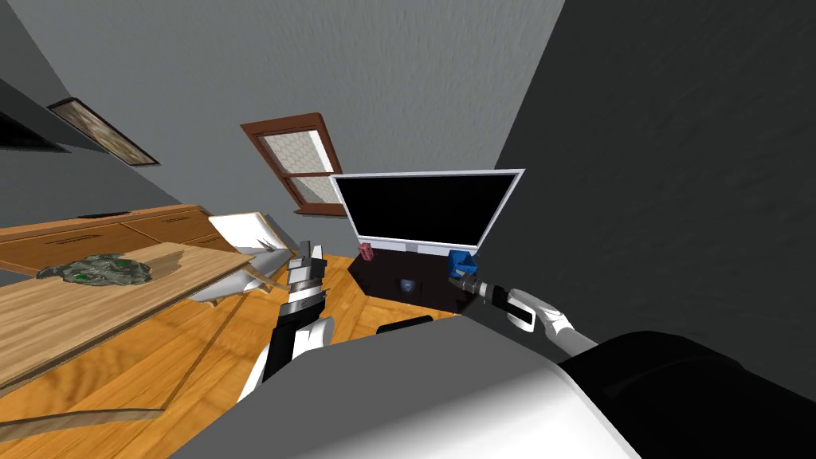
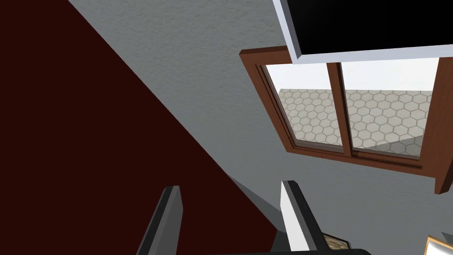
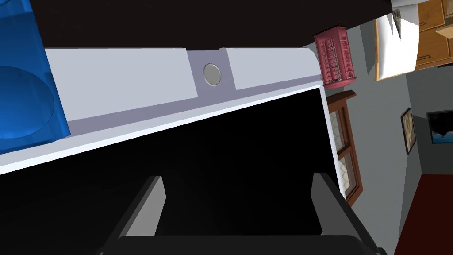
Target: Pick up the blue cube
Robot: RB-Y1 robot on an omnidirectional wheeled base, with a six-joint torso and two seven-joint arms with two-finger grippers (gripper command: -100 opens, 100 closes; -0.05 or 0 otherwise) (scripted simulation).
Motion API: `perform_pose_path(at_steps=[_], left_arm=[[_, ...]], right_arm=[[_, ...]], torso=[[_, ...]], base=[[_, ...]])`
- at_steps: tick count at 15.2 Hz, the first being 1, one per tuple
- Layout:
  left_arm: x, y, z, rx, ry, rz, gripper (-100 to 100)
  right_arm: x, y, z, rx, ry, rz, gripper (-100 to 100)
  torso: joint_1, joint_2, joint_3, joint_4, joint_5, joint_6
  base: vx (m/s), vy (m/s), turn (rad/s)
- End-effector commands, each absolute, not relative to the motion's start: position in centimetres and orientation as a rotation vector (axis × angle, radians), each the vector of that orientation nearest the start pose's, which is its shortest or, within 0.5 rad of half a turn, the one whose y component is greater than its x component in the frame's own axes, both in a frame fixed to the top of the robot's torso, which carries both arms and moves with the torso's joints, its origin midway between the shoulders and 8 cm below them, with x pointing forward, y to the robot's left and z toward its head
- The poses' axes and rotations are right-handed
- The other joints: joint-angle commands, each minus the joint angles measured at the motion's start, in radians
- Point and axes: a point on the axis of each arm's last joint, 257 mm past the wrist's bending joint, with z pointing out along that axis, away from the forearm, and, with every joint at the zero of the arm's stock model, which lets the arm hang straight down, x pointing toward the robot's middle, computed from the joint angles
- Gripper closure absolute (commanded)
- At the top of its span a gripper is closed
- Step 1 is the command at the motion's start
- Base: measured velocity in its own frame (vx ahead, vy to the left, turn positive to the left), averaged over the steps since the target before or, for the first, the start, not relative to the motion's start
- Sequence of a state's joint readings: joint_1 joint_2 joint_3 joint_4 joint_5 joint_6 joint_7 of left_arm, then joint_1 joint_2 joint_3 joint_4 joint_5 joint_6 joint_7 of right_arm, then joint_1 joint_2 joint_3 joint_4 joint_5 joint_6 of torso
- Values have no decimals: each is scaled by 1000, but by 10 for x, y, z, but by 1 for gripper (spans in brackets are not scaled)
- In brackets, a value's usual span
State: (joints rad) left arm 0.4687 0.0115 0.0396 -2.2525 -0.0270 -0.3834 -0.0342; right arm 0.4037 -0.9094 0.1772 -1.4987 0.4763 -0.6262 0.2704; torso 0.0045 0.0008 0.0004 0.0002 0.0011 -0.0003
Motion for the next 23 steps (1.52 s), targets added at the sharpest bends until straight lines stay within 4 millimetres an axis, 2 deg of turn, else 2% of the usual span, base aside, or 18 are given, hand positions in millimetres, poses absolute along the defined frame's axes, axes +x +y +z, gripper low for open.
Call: perform_pose_path(at_steps=[1, 2, 3, 4, 7, 8, 10, 11, 14, 15, 16, 17, 18, 19, 20, 21, 22, 23], left_arm=[[368, 292, 0, -709, 719, -1195, 0], [368, 292, 0, -709, 719, -1195, 0], [368, 292, 0, -709, 719, -1195, 0], [368, 292, 0, -709, 719, -1195, 0], [368, 292, 0, -709, 719, -1195, 0], [368, 292, 0, -709, 719, -1195, 0], [368, 292, 0, -709, 719, -1195, 0], [368, 292, 0, -709, 719, -1195, 0], [368, 292, 0, -709, 719, -1195, 0], [368, 292, 0, -709, 719, -1195, 0], [368, 292, 0, -709, 719, -1195, 0], [368, 292, 0, -709, 719, -1195, 0], [368, 292, 0, -709, 719, -1195, 0], [368, 292, 0, -709, 719, -1195, 0], [368, 292, 0, -709, 719, -1195, 0], [368, 292, 0, -709, 719, -1195, 0], [368, 292, 0, -709, 719, -1195, 0], [368, 292, 0, -709, 719, -1195, 0]], right_arm=[[338, -357, -336, -384, 1955, 485, -100], [334, -375, -344, -463, 1994, 427, -100], [332, -380, -348, -455, 2005, 417, -100], [328, -396, -353, -536, 2038, 363, -100], [318, -429, -366, -595, 2099, 282, -100], [318, -429, -366, -595, 2099, 282, -100], [310, -453, -372, -664, 2141, 215, -100], [304, -473, -375, -737, 2171, 160, -100], [302, -478, -376, -730, 2181, 151, -100], [294, -502, -379, -796, 2216, 90, -100], [293, -503, -379, -795, 2218, 88, -100], [286, -522, -380, -863, 2245, 36, -100], [284, -527, -381, -857, 2254, 28, -100], [275, -549, -381, -917, 2287, -28, -100], [275, -550, -381, -917, 2287, -28, -100], [266, -569, -381, -977, 2315, -76, -100], [265, -571, -381, -974, 2319, -80, -100], [256, -588, -380, -1032, 2343, -121, -100]], torso=[[0, 0, 0, 0, 0, 0], [-1, 0, 0, 0, 0, 0], [-1, 0, 0, 0, 0, 0], [-1, 0, 0, 0, 0, 0], [0, -1, -1, 0, 0, 0], [0, -1, -1, 0, 0, 0], [-1, -1, 0, 0, 0, 0], [-1, -1, 0, 0, 0, 0], [-1, -1, 0, 0, 0, 0], [-2, -1, 0, 0, 0, 0], [-2, -1, -1, 0, 0, 0], [-2, -1, -1, 0, 0, 0], [-1, -2, -1, 0, 0, -1], [-1, -2, -1, 0, 0, 0], [0, -2, -1, 0, 0, 0], [0, -2, -1, 0, 0, 0], [0, -2, -1, 0, 0, 0], [-1, -2, -1, 0, 0, 0]], base=[[-1, 47, 40], [2, 57, 125], [0, 58, 121], [-2, 71, 142], [15, 70, 130], [8, 45, 42], [9, 48, 111], [18, 60, 160], [12, 44, 50], [17, 40, 101], [22, 45, 127], [23, 53, 185], [28, 52, 139], [37, 65, 132], [38, 58, 96], [34, 57, 129], [34, 47, 116], [43, 48, 144]])
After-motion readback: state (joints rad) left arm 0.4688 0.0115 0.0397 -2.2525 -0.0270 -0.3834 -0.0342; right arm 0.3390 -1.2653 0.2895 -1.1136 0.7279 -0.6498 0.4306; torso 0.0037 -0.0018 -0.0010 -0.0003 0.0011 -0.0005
